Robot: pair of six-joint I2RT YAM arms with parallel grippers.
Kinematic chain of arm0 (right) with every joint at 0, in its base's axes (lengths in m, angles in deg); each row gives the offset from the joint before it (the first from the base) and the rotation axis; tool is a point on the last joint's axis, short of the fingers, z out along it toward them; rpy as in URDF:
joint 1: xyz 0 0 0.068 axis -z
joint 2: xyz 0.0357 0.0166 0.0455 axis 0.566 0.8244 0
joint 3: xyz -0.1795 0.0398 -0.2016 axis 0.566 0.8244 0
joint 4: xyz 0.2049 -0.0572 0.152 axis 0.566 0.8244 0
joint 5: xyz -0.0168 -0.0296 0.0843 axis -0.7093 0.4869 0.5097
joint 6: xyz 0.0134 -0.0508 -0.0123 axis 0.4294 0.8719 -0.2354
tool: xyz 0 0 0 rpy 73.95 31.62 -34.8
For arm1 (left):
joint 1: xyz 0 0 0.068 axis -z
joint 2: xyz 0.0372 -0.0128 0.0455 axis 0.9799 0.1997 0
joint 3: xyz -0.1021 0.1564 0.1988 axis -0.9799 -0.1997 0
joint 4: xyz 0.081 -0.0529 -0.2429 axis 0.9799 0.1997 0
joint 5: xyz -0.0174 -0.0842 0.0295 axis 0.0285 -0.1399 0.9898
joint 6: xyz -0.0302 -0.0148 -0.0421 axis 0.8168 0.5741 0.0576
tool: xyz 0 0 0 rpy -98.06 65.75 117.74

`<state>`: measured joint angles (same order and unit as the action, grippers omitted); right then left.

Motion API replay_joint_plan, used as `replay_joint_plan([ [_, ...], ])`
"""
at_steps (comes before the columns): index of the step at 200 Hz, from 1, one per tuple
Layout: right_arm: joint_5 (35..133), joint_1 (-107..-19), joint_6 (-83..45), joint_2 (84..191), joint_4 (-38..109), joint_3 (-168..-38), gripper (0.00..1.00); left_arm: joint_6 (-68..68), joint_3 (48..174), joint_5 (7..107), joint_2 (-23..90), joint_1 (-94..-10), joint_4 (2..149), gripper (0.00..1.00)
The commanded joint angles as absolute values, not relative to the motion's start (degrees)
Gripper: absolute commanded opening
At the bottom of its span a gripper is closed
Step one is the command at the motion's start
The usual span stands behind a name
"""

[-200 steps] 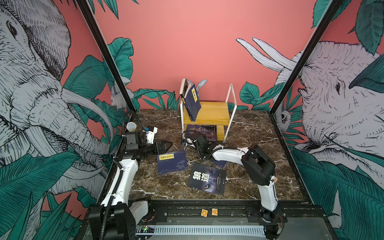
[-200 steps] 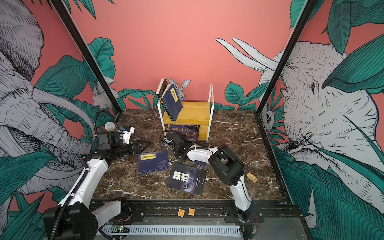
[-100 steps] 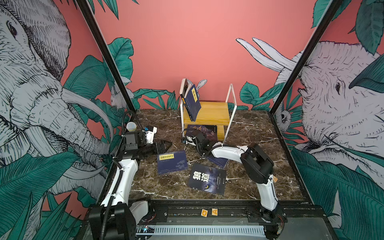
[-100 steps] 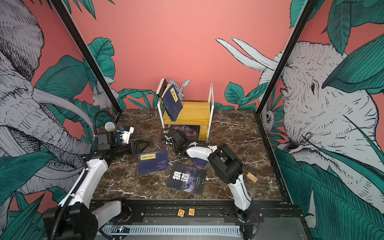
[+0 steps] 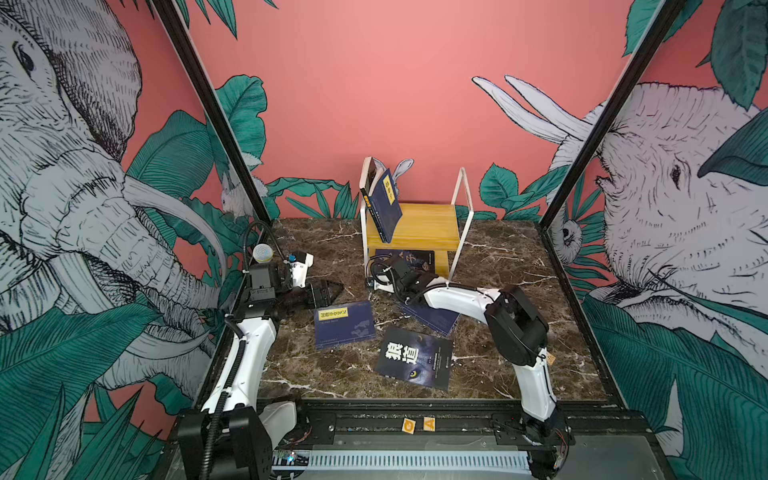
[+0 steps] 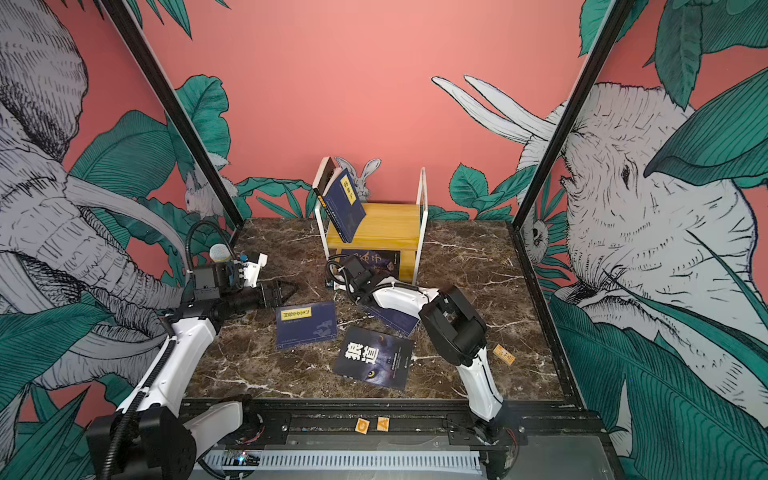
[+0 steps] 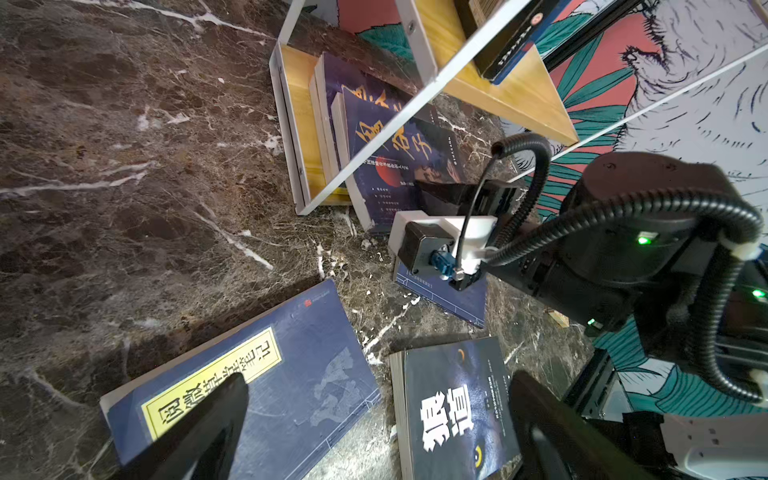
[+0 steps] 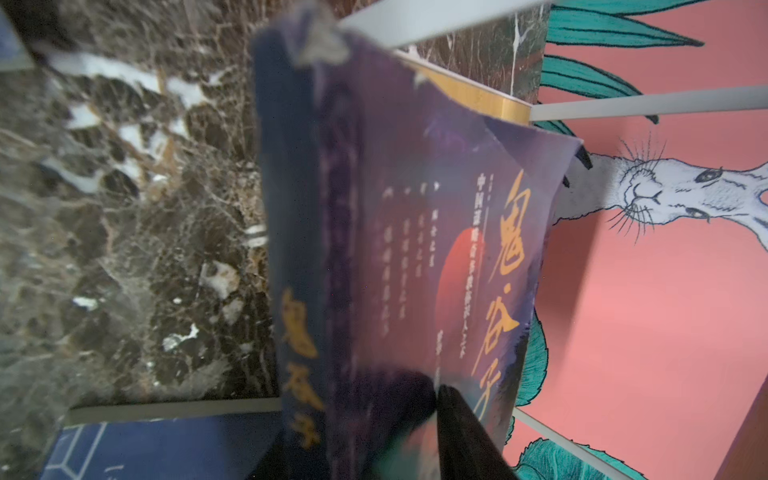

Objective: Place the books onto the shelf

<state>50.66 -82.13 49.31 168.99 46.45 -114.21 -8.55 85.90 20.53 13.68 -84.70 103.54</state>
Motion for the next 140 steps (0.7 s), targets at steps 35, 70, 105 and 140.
replay_joint_plan([
  [35,50.6,-81.1,50.6,171.1,43.9,-118.0,0.34,-8.5,84.9,19.1,11.7,-85.2,102.7,0.99],
  [70,51.2,-80.7,51.0,171.9,44.3,-119.2,0.35,-8.5,85.0,19.0,11.6,-85.2,102.6,0.99],
  [105,51.8,-80.5,48.8,171.4,48.5,-120.6,0.47,-8.6,85.0,18.8,11.6,-85.3,103.2,0.99],
  [140,55.5,-80.5,48.9,169.2,52.7,-119.7,0.67,-8.7,84.8,18.7,11.6,-85.4,102.7,0.99],
])
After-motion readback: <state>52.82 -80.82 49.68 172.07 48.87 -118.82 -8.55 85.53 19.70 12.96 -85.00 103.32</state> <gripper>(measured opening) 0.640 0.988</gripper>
